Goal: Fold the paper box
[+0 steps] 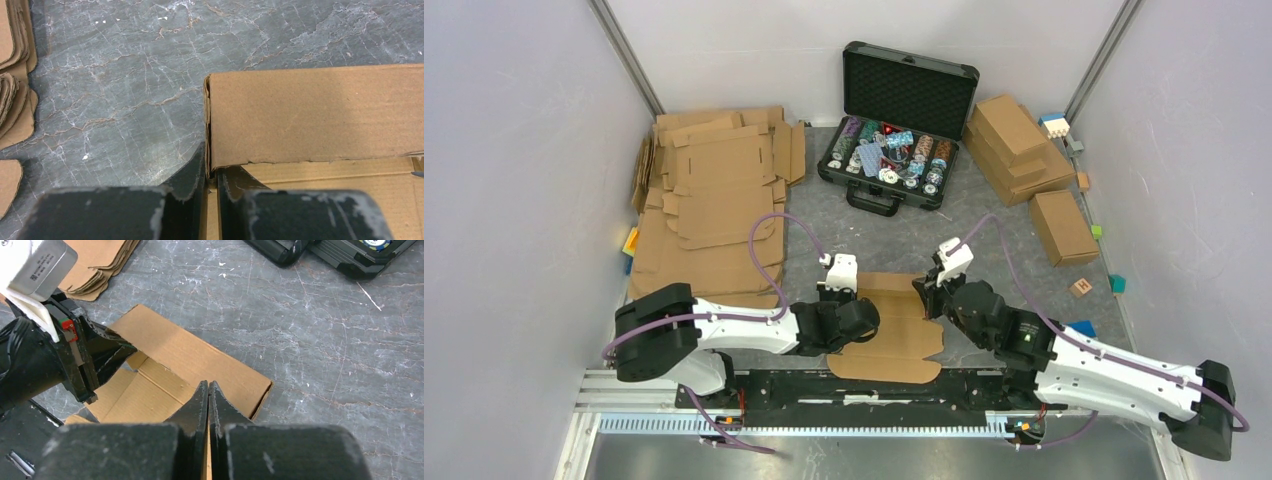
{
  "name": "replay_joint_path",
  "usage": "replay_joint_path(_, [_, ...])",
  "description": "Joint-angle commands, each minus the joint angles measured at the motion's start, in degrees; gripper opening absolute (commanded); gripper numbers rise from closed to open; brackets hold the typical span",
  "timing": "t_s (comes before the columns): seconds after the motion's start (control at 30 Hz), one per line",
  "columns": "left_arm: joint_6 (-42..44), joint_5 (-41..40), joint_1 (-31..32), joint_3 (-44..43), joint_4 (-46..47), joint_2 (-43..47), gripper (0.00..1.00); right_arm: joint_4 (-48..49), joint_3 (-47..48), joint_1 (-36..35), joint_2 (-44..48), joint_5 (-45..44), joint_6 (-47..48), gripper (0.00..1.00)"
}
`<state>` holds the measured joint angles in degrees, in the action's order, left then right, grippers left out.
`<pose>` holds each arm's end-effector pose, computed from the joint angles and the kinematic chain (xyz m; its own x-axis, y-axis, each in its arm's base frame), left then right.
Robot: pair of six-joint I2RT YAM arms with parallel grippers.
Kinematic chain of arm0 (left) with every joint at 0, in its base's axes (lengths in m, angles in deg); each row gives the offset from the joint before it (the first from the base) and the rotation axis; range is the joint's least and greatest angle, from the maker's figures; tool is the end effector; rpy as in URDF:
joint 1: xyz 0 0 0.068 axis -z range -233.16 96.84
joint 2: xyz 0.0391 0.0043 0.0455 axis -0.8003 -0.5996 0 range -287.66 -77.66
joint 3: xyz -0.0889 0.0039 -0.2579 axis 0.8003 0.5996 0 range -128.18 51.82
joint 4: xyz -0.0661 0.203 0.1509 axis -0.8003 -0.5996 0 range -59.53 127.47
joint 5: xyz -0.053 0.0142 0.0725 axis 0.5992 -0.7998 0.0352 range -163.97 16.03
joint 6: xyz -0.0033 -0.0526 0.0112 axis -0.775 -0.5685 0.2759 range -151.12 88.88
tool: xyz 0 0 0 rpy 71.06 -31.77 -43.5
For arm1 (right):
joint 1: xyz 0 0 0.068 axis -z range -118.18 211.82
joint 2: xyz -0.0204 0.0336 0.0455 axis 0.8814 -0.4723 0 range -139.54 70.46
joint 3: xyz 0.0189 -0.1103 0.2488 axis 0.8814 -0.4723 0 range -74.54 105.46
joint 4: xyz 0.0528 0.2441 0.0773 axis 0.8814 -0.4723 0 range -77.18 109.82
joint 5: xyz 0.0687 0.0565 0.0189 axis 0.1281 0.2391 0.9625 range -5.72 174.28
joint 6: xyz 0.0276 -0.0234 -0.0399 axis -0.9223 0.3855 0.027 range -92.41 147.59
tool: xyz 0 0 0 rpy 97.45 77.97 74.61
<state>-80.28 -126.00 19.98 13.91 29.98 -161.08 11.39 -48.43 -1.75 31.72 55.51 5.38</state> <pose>0.1028 -0.2426 0.1666 -0.4928 0.0211 -0.8699 0.1197 0.9918 -0.0437 0.0886 0.1396 0.2460 -0.3693 0.0017 -0.9293 -0.4810 0.8553 0.1927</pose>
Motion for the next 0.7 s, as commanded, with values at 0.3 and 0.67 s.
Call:
replay_joint_path(0.3, [3.1,-2.8,0.2,1.9,4.2,-0.1,0.12,-3.6,-3.3,1.2,-6.2,-1.6,-4.5,0.0])
replay_joint_path(0.67, [7.3,6.7,0.2,3.7,4.9,3.1,0.51,-3.6,-3.7,1.2,-6.5,-0.6,-4.7,0.0])
